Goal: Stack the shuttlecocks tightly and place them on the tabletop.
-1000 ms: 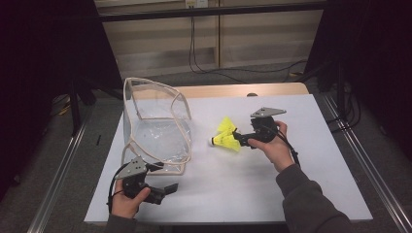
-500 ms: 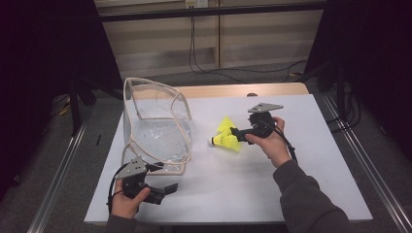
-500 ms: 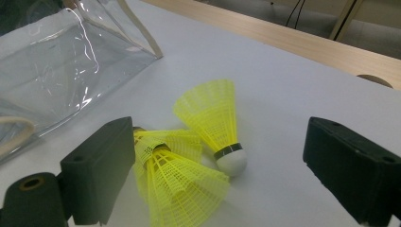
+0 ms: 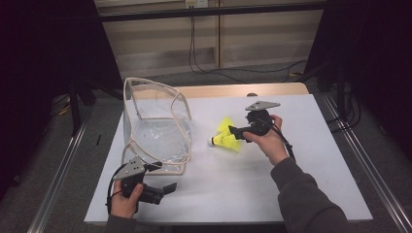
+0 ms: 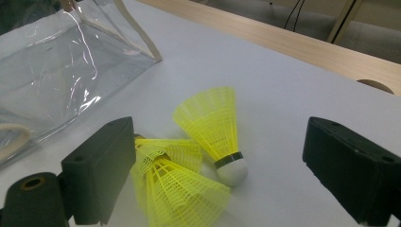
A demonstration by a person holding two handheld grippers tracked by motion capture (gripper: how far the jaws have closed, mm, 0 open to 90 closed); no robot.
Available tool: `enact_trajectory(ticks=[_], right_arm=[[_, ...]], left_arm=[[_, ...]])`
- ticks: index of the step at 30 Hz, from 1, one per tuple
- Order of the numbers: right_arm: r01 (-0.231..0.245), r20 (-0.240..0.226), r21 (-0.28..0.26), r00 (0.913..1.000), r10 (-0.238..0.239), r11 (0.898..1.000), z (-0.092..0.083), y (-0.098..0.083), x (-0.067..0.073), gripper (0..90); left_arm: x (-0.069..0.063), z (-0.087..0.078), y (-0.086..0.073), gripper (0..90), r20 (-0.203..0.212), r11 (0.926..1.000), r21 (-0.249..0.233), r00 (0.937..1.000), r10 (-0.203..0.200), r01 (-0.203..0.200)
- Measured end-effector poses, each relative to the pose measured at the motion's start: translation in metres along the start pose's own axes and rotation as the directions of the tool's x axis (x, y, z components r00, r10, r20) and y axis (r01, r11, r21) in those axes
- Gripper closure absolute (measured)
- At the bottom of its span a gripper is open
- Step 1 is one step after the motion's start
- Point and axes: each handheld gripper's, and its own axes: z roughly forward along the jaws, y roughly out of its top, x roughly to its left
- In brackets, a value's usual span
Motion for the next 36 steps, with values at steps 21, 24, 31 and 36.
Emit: enact_trajectory(ticks=[21,24,31,36], right_arm=[[0.013,0.009,0.024,0.9999,-0.013,1.000,0.012,0.010,0.003,10.0],[0.016,0.007,0.028,0.9998,-0.016,0.999,0.015,0.011,0.004,10.4],[0.018,0.013,0.041,0.9997,-0.019,0.999,0.023,0.013,0.005,10.5],[0.010,0.028,0.049,0.9995,-0.012,0.999,0.026,0.015,0.002,9.9]], left_arm=[[-0.001,-0.002,-0.001,3.3,0.008,0.9996,-0.027,0.9999,-0.008,0.008],[-0.001,-0.003,-0.001,3.3,0.011,0.9995,-0.030,0.9999,-0.010,0.010],[-0.002,-0.004,0.000,3.3,0.013,0.9995,-0.032,0.9999,-0.007,0.007],[-0.001,-0.004,-0.001,3.3,0.019,0.9995,-0.032,0.9998,-0.005,0.006]])
